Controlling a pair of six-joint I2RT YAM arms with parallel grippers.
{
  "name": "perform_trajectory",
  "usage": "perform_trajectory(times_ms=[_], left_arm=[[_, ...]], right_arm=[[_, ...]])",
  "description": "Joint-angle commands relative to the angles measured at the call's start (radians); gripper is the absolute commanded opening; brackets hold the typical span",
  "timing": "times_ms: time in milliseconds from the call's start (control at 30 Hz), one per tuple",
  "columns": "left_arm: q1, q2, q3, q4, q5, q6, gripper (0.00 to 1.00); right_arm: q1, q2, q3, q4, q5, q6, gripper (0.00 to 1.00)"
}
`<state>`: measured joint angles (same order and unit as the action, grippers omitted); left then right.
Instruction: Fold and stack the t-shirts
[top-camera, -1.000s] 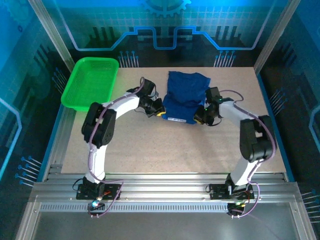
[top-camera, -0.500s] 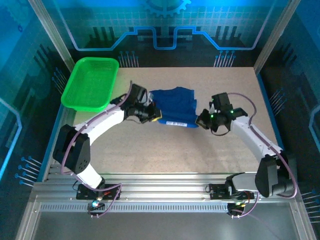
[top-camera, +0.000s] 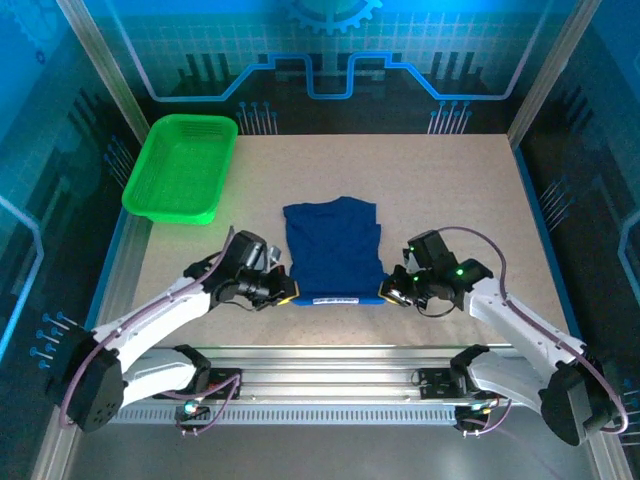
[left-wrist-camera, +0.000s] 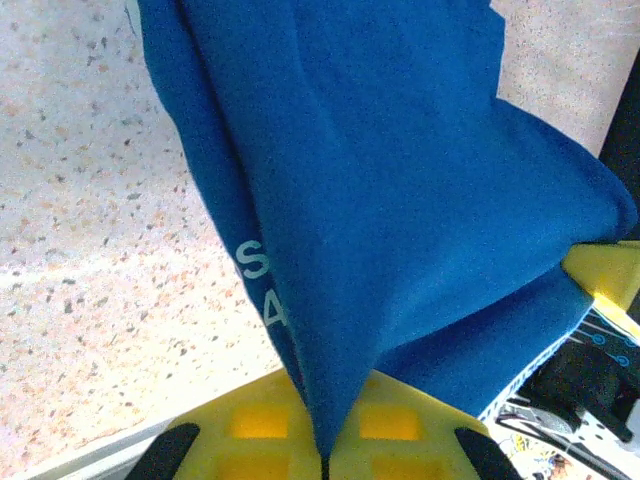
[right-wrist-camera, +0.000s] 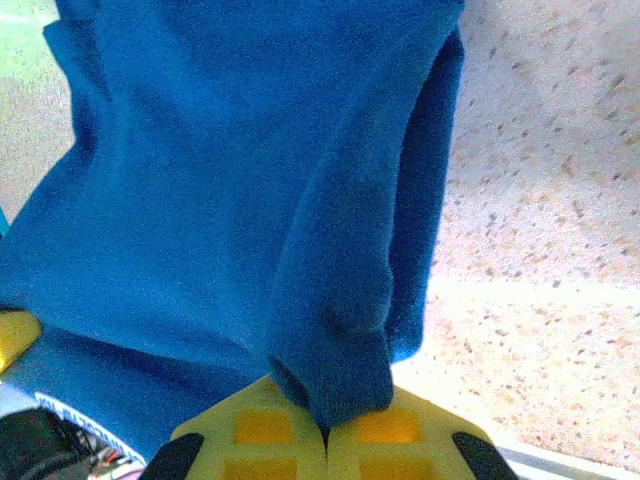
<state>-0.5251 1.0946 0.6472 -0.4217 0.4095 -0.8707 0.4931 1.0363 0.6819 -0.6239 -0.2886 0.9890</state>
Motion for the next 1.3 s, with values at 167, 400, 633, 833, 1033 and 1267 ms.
perform_trajectory(times_ms=[167,400,633,833,1033,1267], left_arm=[[0.014,-0.062,0.052,-0.147,-0.12,-0.015,0.0],[0.11,-0.011,0.139,-0.146,-0.071,0.003,0.0],[0.222,0.104,0.236,-0.123,0.001,0.055,0.0],[0.291,0.236,0.339,-0.117,0.039,0.108,0.0],[0.334,0.363,0.453,-0.121,0.059,0.147,0.0],[0.356,0.537,0.574,-0.12,0.075,0.184,0.0]], right_arm=[[0.01,0.039,0.116,-0.151,0.125,-0.023,0.0],[-0.02,0.184,0.303,-0.172,0.123,-0.109,0.0],[-0.087,0.37,0.467,-0.166,0.087,-0.187,0.0],[-0.153,0.532,0.607,-0.183,0.047,-0.243,0.0],[-0.196,0.655,0.711,-0.196,0.021,-0.273,0.0],[-0.236,0.773,0.799,-0.203,0.003,-0.292,0.0]])
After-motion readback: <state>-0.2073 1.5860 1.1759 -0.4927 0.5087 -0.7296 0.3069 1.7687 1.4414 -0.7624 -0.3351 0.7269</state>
